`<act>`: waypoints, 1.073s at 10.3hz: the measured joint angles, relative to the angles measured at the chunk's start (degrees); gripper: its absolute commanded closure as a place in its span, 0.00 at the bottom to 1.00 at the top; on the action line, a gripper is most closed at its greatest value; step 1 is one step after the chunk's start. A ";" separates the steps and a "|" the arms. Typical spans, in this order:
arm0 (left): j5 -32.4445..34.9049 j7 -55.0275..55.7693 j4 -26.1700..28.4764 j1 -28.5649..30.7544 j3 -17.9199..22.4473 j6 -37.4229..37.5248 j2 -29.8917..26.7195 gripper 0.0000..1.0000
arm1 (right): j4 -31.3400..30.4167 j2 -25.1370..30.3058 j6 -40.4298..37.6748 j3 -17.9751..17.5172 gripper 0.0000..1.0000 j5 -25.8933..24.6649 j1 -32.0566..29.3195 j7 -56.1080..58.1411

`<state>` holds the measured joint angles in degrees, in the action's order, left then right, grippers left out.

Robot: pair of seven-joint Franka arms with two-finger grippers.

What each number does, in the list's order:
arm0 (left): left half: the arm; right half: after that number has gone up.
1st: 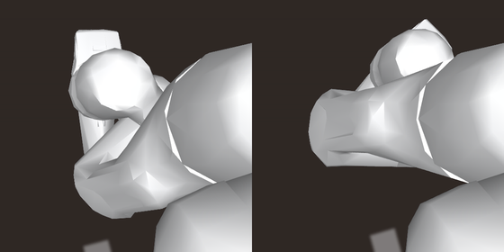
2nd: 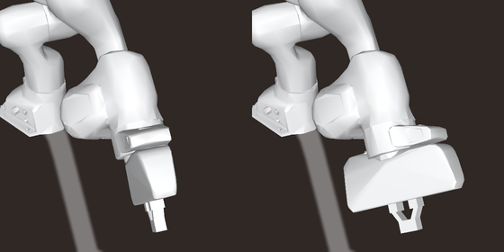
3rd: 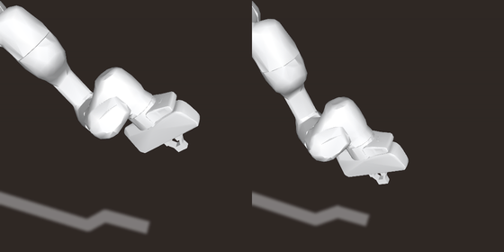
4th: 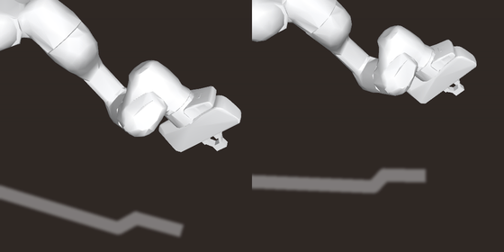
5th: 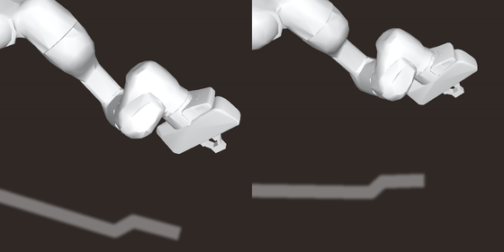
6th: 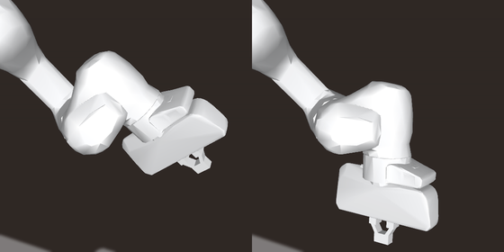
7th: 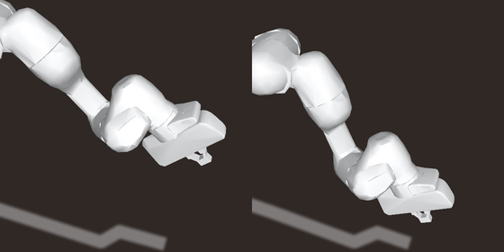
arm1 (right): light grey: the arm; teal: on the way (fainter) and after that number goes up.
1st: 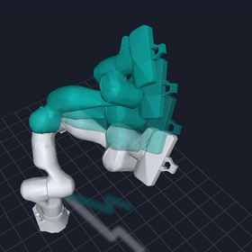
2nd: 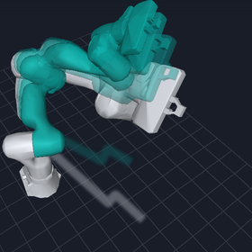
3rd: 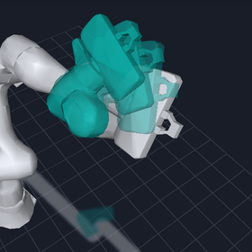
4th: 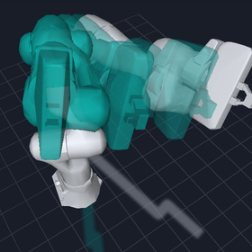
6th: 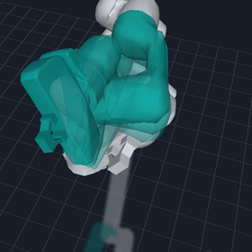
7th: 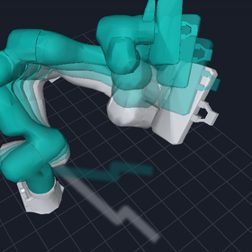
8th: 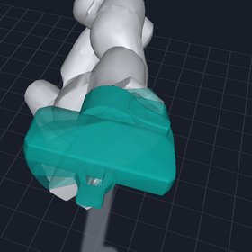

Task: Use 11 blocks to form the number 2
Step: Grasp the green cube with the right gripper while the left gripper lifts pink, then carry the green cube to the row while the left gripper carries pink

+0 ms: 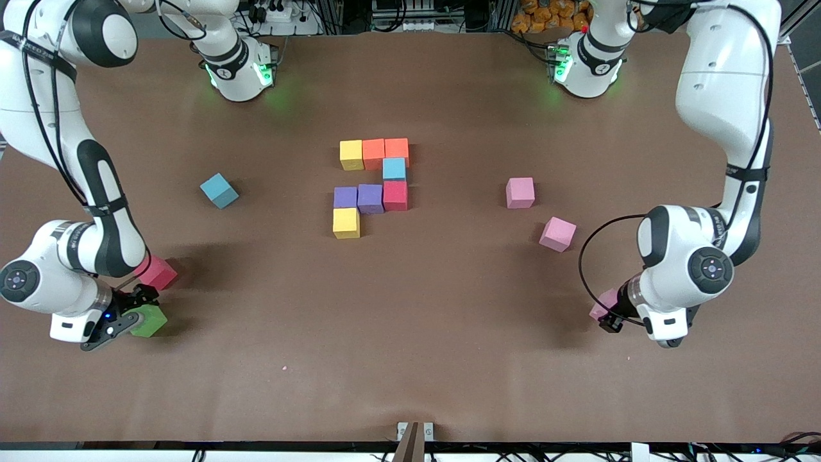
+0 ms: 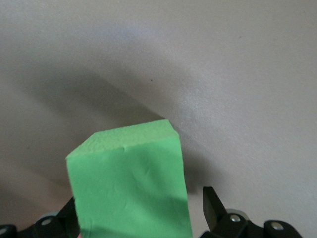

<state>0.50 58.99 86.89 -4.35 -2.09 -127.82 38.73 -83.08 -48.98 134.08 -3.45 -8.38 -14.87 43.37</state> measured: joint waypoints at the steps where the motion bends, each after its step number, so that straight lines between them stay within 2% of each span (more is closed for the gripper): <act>1: 0.00 0.88 0.01 -0.04 -0.02 1.31 -1.46 0.68 | 0.10 -0.16 0.15 -0.16 0.05 0.02 0.23 0.00; 3: 0.00 2.59 0.03 -0.09 -0.04 2.61 -3.42 0.68 | 1.03 -0.14 0.07 -0.50 0.07 0.29 1.29 -0.01; 5: 0.00 5.73 0.04 -0.11 -0.09 2.78 -4.32 0.68 | 1.26 -0.15 0.04 -0.53 0.48 0.33 2.00 -0.01; 6: 0.00 7.78 0.04 -0.11 -0.17 2.79 -4.81 0.68 | 1.26 -0.14 0.03 -0.49 0.63 0.32 1.96 0.00; 9: 0.00 14.38 0.05 -0.68 -1.05 2.83 -6.11 0.68 | 1.72 -0.03 0.14 -0.78 0.68 0.32 2.28 0.10; 11: 0.00 17.71 0.11 -1.79 -1.49 3.08 -6.25 0.68 | 2.71 1.37 -1.90 -1.14 0.69 1.10 5.21 -0.95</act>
<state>0.50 76.70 87.00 -6.14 -3.58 -124.75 32.49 -80.37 -47.60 132.18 -4.59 -7.27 -9.66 42.41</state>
